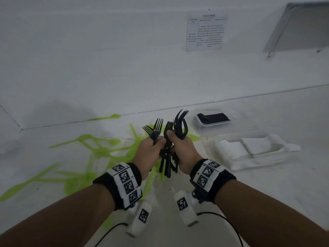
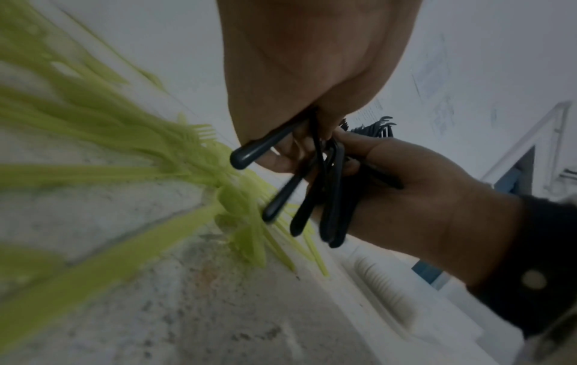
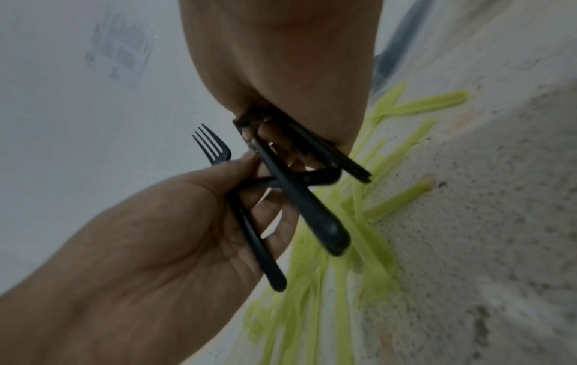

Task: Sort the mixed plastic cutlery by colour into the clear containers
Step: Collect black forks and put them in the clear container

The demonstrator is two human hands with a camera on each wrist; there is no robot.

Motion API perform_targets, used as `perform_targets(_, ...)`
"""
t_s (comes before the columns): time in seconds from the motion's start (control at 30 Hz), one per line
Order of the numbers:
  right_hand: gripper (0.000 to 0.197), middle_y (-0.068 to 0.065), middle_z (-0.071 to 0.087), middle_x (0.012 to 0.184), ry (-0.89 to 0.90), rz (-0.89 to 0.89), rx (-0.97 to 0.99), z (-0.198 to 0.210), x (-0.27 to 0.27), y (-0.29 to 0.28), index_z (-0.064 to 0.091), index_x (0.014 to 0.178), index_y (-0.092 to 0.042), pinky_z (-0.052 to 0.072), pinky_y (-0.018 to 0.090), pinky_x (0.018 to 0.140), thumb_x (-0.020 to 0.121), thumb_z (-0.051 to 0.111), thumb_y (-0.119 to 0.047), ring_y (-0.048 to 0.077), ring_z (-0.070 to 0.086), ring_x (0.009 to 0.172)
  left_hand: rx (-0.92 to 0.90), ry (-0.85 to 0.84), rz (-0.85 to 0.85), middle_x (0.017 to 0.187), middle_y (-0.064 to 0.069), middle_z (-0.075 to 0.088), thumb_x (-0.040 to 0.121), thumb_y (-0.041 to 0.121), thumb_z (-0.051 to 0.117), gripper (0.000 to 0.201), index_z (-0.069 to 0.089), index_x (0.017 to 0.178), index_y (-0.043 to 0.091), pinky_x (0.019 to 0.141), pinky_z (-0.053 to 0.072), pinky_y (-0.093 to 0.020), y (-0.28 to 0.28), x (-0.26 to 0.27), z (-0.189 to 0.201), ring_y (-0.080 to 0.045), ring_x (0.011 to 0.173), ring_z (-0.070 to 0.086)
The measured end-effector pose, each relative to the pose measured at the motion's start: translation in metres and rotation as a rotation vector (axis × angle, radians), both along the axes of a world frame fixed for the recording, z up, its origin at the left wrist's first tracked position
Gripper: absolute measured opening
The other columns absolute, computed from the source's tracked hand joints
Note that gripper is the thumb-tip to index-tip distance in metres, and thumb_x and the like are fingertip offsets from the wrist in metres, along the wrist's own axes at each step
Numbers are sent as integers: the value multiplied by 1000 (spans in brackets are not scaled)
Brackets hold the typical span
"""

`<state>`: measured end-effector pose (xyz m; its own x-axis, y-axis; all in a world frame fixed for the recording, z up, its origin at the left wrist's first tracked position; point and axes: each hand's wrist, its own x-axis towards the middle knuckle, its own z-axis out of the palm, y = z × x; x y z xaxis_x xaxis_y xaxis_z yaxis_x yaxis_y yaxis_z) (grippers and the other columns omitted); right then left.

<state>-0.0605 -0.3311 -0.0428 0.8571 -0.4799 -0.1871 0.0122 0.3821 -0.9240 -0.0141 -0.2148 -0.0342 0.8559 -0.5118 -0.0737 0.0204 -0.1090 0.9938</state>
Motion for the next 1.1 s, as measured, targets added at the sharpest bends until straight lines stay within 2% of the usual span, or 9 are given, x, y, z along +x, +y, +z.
perform_targets(0.03, 20, 1, 71, 73, 18, -20, -30, 2, -1, -1, 71, 97, -10, 55, 29, 56, 103, 60, -25, 10, 64, 56, 35, -21, -1, 95, -14, 71, 105, 23, 54, 24, 65, 97, 3, 87, 57, -46, 2, 1, 0, -24, 90, 71)
perform_targets(0.1, 22, -1, 70, 78, 71, -105, -93, 1, -1, -6, 69, 91, -14, 41, 27, 52, 103, 60, -30, 8, 50, 50, 78, -45, 23, 102, -11, 72, 105, 29, 55, 26, 62, 101, 4, 91, 55, -44, 6, 2, 0, -27, 97, 70)
perform_targets(0.23, 18, 0, 73, 93, 117, -215, -72, 0, 0, -20, 69, 90, -21, 35, 29, 55, 102, 62, -33, 9, 44, 56, 29, 41, 106, 78, -5, 55, 108, 28, 47, 13, 54, 107, 17, 65, 49, -33, 14, 5, 4, -18, 64, 52)
perform_targets(0.33, 16, -2, 73, 91, 107, -191, -111, -1, -2, -24, 71, 93, -21, 37, 29, 62, 101, 63, -31, 8, 45, 57, 128, 37, 8, 79, -1, 39, 108, 21, 38, 20, 52, 122, 24, 58, 36, -30, 14, 7, 5, -13, 58, 35)
perform_targets(0.47, 19, 2, 69, 87, 100, -125, -110, 1, -1, -14, 73, 92, -19, 38, 30, 60, 101, 63, -33, 15, 45, 58, 111, 70, -100, 81, -1, 56, 105, 15, 44, 31, 59, 132, 22, 68, 48, -28, 11, 0, 9, -12, 62, 46)
perform_targets(0.63, 17, -1, 74, 88, 76, -130, -91, 0, -2, -3, 75, 95, -19, 49, 37, 73, 100, 64, -32, 20, 61, 76, 1, 39, -41, 118, -5, 72, 102, 13, 60, 30, 57, 130, 22, 70, 56, -19, 12, -4, 10, -14, 73, 61)
perform_targets(0.83, 18, 9, 77, 98, 40, -86, -97, -4, -2, 7, 77, 98, -16, 60, 43, 77, 101, 63, -27, 25, 70, 86, -1, -22, -91, 113, -5, 76, 105, 8, 52, 29, 71, 123, 21, 87, 58, -34, 11, -8, 6, -21, 87, 65)
perform_targets(0.97, 20, 10, 77, 106, 14, -30, -21, -8, -1, 11, 75, 103, -11, 60, 51, 89, 101, 63, -27, 30, 73, 103, -5, -38, -123, 110, 5, 76, 107, 5, 46, 33, 69, 126, 20, 76, 54, -16, 15, -13, 10, -6, 86, 73)
perform_targets(1.1, 18, -3, 70, 71, 26, -61, -63, -3, -5, 8, 73, 98, -13, 52, 29, 56, 101, 64, -28, 11, 63, 56, 44, -1, -71, 127, 2, 68, 109, 23, 45, 34, 55, 142, 21, 104, 49, -34, 19, -10, 3, -13, 114, 64)
